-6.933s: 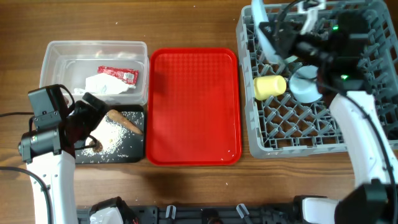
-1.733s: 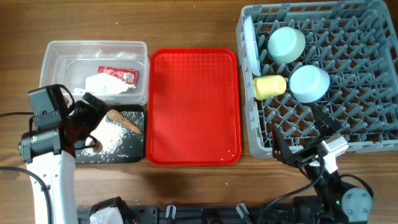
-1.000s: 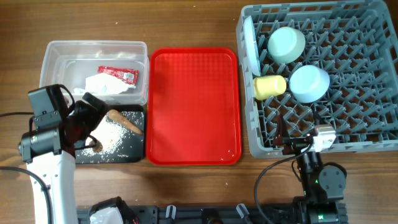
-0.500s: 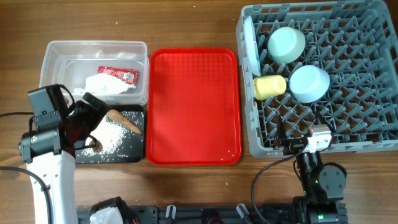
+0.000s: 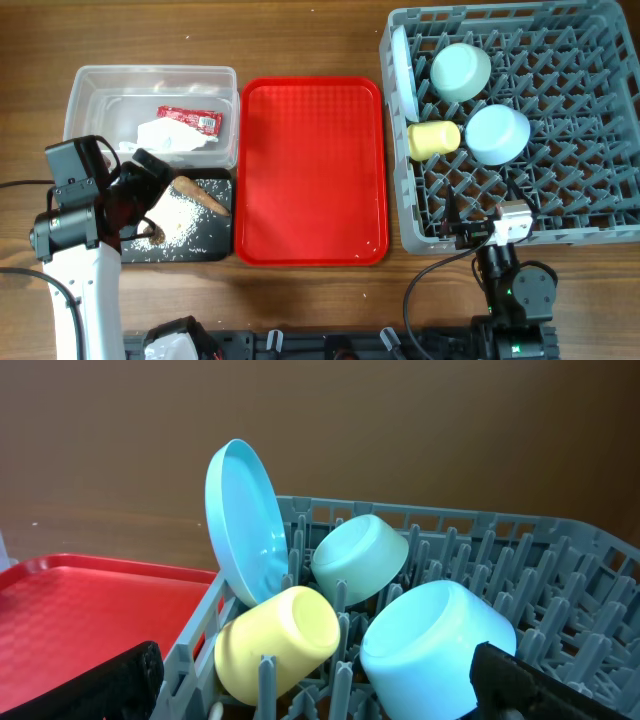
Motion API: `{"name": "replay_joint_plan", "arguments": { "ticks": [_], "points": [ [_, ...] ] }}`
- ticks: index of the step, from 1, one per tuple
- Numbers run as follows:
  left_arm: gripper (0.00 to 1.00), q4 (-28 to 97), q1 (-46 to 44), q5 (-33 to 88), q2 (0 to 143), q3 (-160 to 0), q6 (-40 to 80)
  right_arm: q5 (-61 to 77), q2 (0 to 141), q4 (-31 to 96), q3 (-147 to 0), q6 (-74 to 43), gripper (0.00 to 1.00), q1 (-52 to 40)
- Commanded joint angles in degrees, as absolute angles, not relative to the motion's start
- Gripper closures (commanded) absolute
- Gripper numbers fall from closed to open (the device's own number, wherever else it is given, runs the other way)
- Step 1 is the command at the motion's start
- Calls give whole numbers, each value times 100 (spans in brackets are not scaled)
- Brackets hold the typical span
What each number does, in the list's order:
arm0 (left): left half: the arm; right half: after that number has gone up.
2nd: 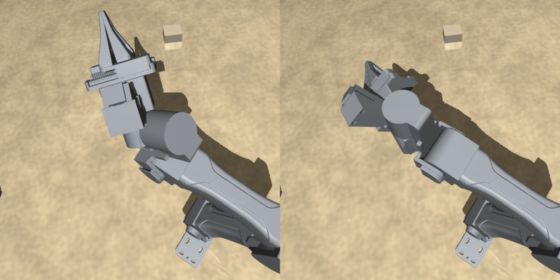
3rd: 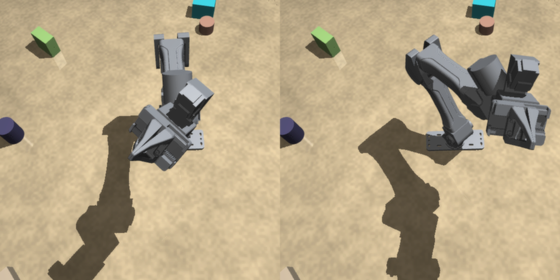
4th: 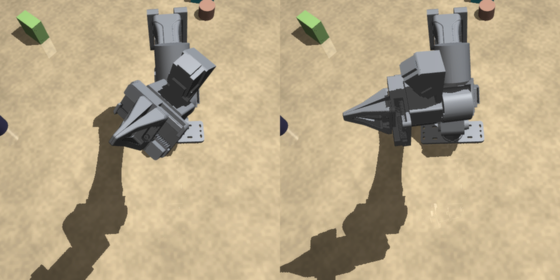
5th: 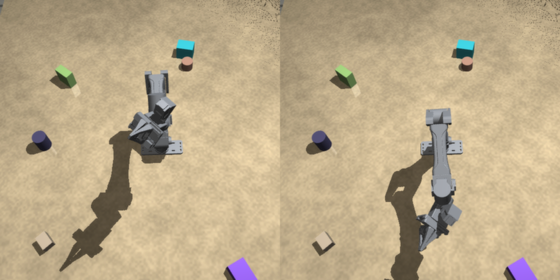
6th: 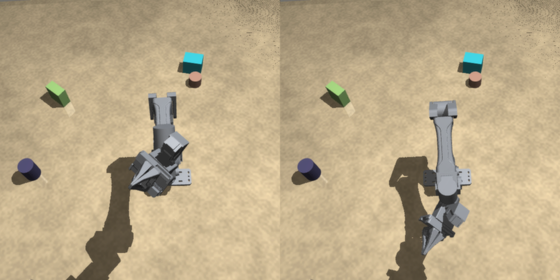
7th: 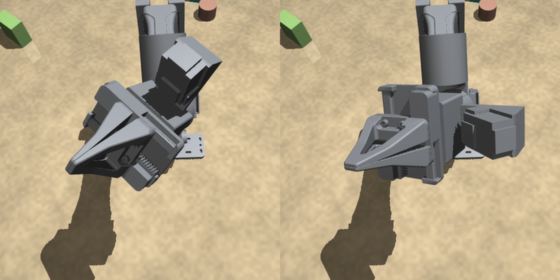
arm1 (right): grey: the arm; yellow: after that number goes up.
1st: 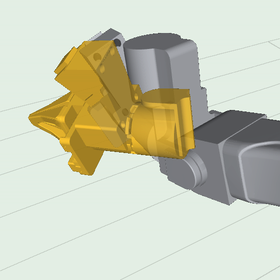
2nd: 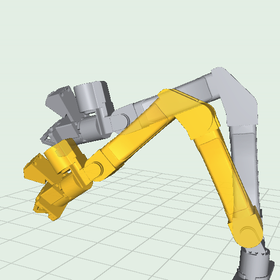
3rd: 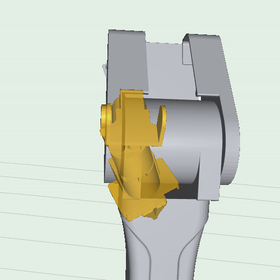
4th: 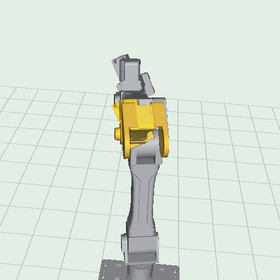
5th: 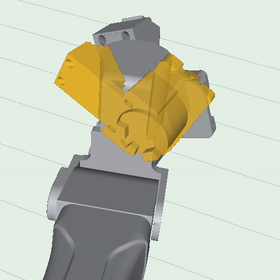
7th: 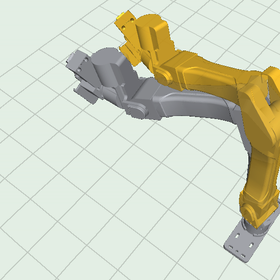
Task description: Sort waste into correct bins and load items into the dishwasher rack
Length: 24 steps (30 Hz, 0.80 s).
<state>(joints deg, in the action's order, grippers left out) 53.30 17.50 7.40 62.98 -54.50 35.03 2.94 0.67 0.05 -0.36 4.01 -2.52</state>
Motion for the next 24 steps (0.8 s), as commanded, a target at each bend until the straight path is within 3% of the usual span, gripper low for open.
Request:
{"name": "replay_joint_plan", "arguments": {
  "ticks": [1, 4, 8, 13, 22, 24],
  "points": [
    [0, 5317, 1774, 768, 6274, -5454, 3538, 259, 21, -12, -27, 451, 0, -237],
    [0, 5321, 1522, 766, 5896, -5454, 3538, 259, 21, -12, -27, 451, 0, -237],
    [0, 5321, 307, 768, 4840, -5454, 3538, 261, 21, -12, -27, 449, 0, -237],
    [0, 5389, -552, 768, 3356, -5454, 3538, 259, 21, -12, -27, 451, 0, -237],
    [0, 5433, -663, 740, 1149, -3913, 3535, 259, 21, -12, -27, 451, 0, -237],
    [0, 4569, -663, 696, 626, -3083, 3535, 261, 21, -12, -27, 451, 0, -239]
  ]
}}
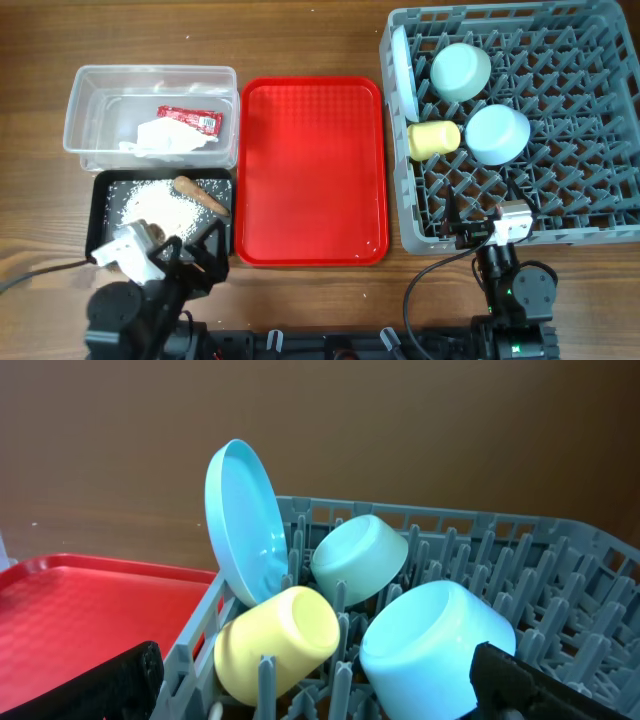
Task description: Sort waste into correct bins and load items into the dishwasher rack
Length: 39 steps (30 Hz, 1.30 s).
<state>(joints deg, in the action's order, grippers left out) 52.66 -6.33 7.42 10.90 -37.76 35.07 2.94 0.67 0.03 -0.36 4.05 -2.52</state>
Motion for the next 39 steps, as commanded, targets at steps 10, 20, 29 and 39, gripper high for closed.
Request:
{"name": "replay_joint_plan", "arguments": {
  "ticks": [10, 20, 29, 39],
  "points": [
    [0, -261, -666, 655, 45, -384, 3284, 259, 21, -12, -27, 451, 0, -237],
    [0, 392, -836, 661, 16, -34, 810, 259, 21, -12, -27, 451, 0, -237],
    [0, 392, -370, 685, 16, -34, -1181, 259, 21, -12, -27, 451, 0, -237],
    [0, 386, -126, 722, 16, -34, -1310, 259, 21, -12, -27, 451, 0, -237]
  ]
}}
